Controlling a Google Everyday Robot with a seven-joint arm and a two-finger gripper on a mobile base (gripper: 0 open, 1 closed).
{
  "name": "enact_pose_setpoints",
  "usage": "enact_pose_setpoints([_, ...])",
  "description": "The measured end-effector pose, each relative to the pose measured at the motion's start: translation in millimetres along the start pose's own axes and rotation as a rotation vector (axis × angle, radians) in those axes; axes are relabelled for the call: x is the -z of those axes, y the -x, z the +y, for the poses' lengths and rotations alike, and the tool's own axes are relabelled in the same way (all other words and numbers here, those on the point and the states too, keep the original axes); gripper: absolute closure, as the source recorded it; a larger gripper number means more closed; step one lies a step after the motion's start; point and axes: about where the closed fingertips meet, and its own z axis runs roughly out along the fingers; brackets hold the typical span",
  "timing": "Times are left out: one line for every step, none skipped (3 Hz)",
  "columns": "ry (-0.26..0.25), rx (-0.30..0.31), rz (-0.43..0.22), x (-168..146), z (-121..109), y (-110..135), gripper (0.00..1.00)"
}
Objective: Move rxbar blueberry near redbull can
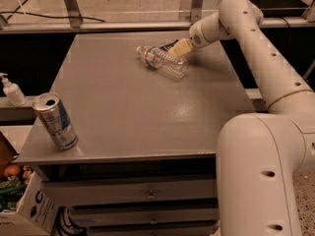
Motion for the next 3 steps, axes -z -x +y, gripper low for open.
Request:
enact_pose_setpoints([0.002,-0.021,-0.013,-11,3,3,0.0])
enact_pose_setpoints([0.012,-0.037,-0.023,-21,7,5,0.0])
enact_pose_setpoints([0.018,-0.04,-0.028,-25,10,7,0.0])
